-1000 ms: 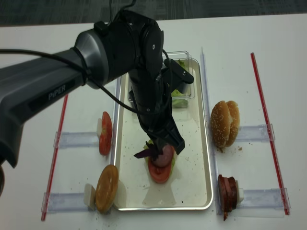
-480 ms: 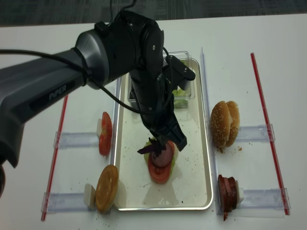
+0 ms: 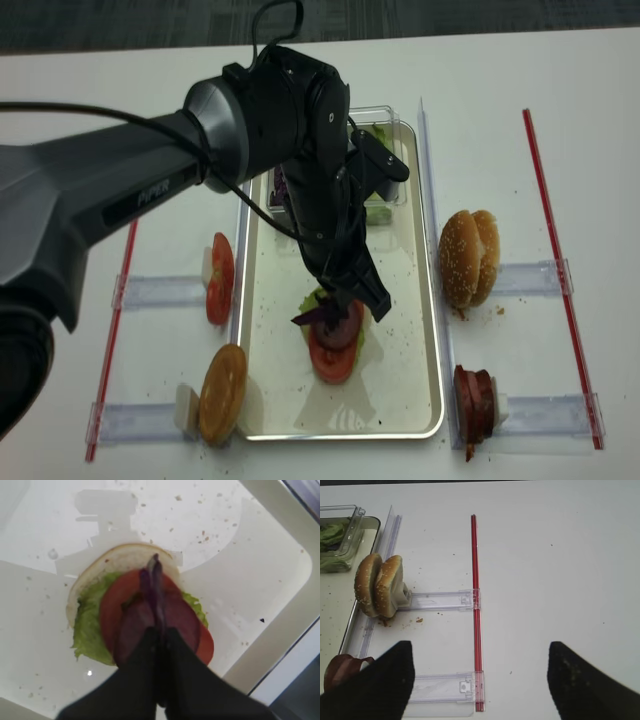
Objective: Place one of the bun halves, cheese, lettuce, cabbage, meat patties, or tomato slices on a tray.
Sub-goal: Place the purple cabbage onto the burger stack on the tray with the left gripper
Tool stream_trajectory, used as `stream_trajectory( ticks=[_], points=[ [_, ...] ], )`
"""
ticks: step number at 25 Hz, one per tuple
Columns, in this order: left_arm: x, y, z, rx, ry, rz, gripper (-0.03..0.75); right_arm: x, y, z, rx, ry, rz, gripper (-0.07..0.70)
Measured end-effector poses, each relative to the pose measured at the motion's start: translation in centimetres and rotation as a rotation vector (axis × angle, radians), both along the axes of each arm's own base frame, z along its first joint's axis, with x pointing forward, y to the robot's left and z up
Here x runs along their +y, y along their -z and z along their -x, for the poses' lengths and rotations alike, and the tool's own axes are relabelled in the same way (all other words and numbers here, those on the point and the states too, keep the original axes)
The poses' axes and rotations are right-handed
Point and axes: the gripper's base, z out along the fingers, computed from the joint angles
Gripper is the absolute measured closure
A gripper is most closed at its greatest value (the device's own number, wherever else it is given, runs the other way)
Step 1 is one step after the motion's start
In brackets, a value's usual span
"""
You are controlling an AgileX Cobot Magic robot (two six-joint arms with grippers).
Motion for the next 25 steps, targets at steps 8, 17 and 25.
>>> stream_trajectory(
  ticks=[8, 17, 25],
  points=[
    [-0.2, 0.8, -0.2, 0.01, 0.002, -0.01, 0.734, 0.0, 0.0, 0.0, 0.0, -0.003, 0.005, 0.061],
    [-0.1, 1.8, -0.1, 0.054, 0.007, -0.047, 0.734, 0.0, 0.0, 0.0, 0.0, -0.003, 0.005, 0.061],
    [-0.1, 1.9, -0.1, 0.056, 0.009, -0.049, 0.734, 0.0, 0.0, 0.0, 0.0, -0.003, 0.005, 0.061]
  ],
)
